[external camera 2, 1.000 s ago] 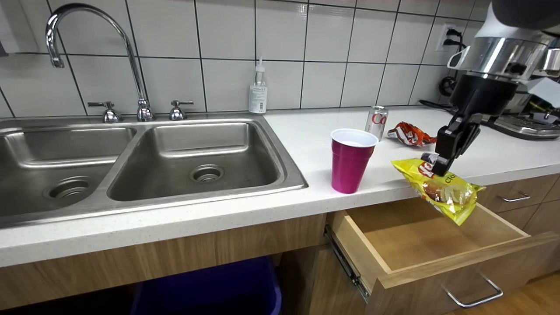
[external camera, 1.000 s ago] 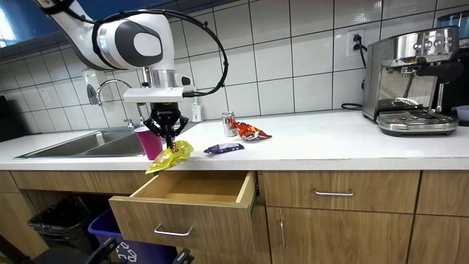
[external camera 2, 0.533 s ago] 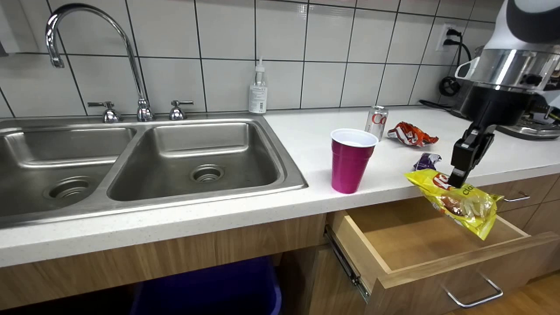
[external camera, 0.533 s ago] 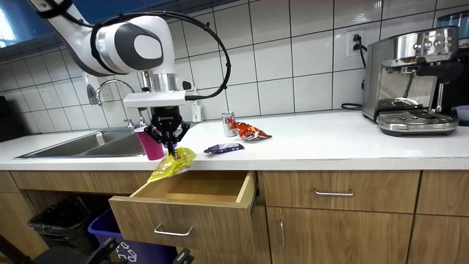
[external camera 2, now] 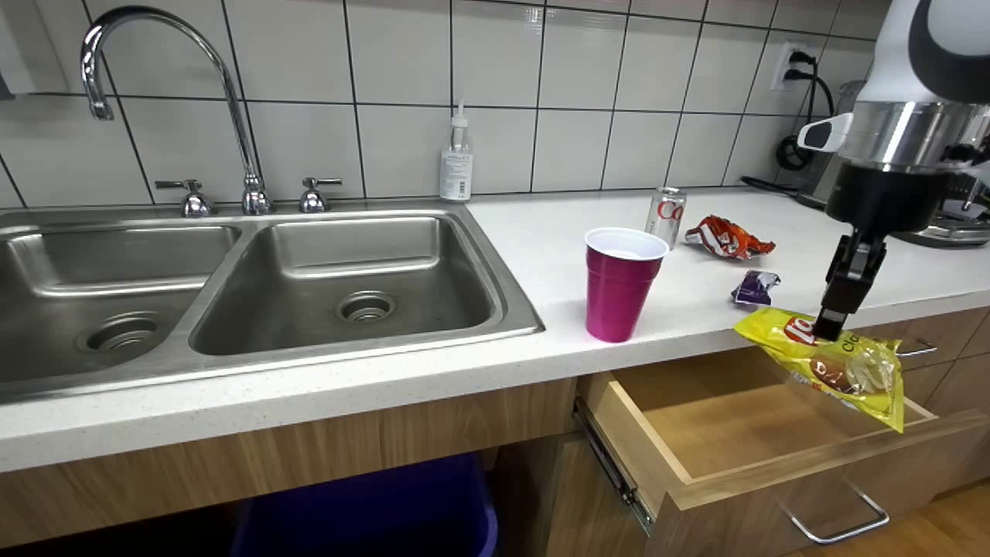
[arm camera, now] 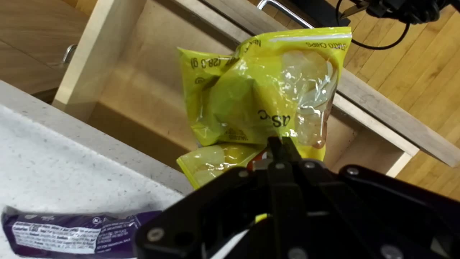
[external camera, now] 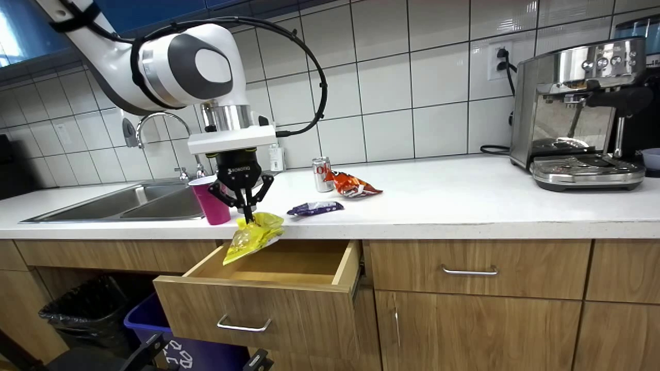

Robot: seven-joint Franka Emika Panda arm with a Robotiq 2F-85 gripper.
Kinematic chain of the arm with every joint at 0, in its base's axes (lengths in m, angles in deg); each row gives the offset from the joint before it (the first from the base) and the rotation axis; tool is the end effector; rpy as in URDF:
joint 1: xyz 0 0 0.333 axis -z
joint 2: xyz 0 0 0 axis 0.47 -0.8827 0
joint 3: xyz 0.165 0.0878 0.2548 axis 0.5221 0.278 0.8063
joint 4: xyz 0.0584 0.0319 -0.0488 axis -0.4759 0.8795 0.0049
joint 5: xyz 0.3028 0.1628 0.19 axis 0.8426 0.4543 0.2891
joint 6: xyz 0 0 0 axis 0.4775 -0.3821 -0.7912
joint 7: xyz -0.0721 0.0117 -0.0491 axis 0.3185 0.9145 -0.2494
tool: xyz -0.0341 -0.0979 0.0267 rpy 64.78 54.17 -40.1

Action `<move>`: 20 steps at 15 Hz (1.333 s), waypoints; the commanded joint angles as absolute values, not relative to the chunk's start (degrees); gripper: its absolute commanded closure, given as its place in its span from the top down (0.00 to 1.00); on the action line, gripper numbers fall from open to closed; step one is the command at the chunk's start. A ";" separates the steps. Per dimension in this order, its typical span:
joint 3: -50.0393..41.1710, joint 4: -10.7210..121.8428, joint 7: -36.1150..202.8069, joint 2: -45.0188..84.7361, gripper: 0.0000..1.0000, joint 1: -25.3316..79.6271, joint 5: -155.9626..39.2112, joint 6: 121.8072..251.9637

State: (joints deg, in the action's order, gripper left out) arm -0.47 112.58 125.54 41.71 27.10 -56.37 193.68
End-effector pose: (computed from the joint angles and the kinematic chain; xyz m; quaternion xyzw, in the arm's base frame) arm 0.4272 0.0071 0.2818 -0.9416 -0.3360 0.0236 0.0027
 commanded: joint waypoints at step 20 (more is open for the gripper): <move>2.44 107.94 150.11 28.22 0.00 25.40 -70.02 203.67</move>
